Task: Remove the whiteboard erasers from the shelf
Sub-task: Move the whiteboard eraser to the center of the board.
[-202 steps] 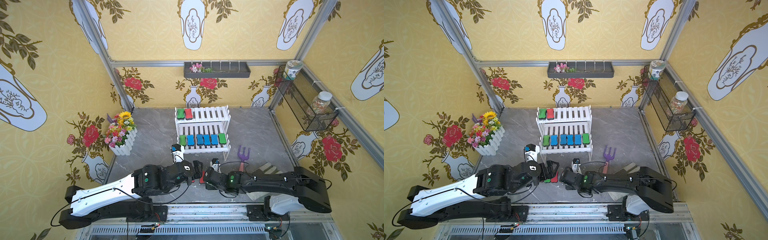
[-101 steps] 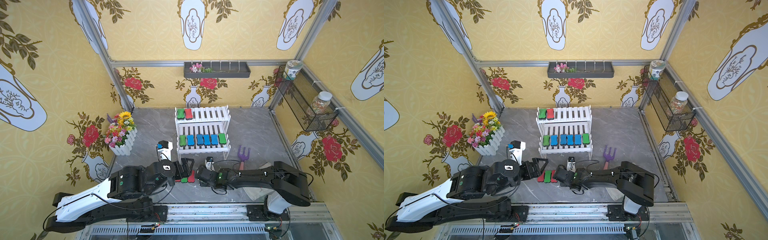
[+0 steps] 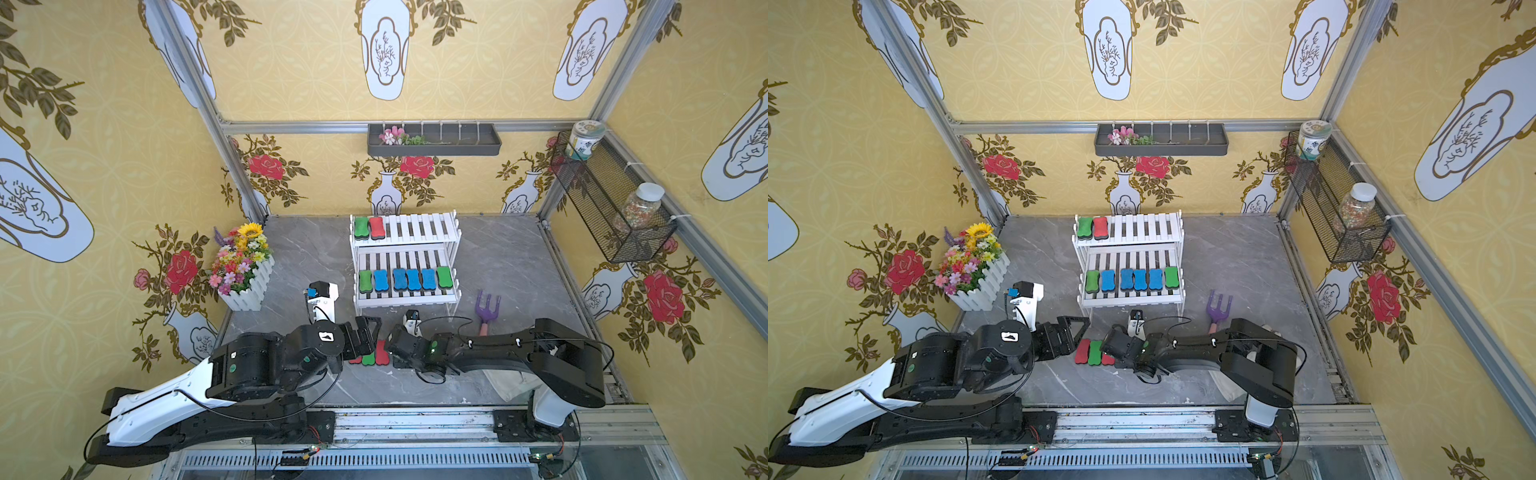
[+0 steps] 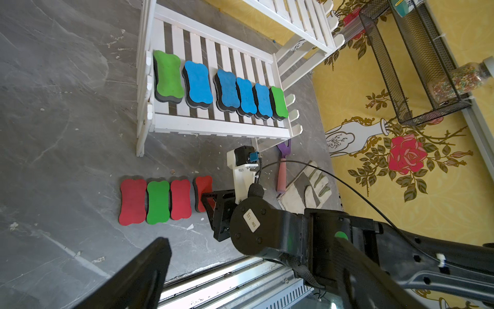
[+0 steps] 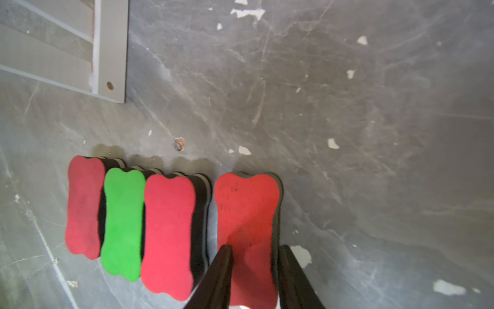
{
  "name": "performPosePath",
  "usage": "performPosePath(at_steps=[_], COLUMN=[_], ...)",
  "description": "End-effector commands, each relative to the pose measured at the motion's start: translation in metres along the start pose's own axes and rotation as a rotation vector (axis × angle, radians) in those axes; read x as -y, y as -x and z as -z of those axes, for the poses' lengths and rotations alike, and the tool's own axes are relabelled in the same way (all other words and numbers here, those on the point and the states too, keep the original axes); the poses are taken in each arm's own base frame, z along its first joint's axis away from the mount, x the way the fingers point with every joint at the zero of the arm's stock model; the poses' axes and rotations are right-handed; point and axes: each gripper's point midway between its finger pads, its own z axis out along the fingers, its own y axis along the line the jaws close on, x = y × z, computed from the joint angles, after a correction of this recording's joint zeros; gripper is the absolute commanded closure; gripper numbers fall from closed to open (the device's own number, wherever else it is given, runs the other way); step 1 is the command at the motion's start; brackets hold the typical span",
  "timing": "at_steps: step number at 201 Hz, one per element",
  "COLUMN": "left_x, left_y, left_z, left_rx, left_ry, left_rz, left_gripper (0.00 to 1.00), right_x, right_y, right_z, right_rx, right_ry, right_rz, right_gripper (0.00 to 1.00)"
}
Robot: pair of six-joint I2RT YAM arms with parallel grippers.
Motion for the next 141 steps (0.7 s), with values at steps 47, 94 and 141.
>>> performPosePath(at_steps=[47, 94, 141], left_x=[-0.003, -0.002, -0.003], left_y=[0.001, 0.001, 0.017], left_z=[-0.001, -0.006, 0.006], left_rx=[0.007, 0.014, 0.069], left_ry=[0.021, 0.039, 0.035], left_rz=[-0.01, -0.018, -0.001], left_gripper=[0.01, 0.0, 0.0], right_x=[-0.01, -0.029, -0.034], right_y=[-0.001, 0.02, 0.044], right_z=[0.0, 0.037, 0.094], right_rx=[-0.009, 0.083, 0.184], right_ry=[0.025, 0.059, 0.108], right_rz=[0.032, 0.072, 0.066], right_gripper=[0.67, 0.56, 0.44])
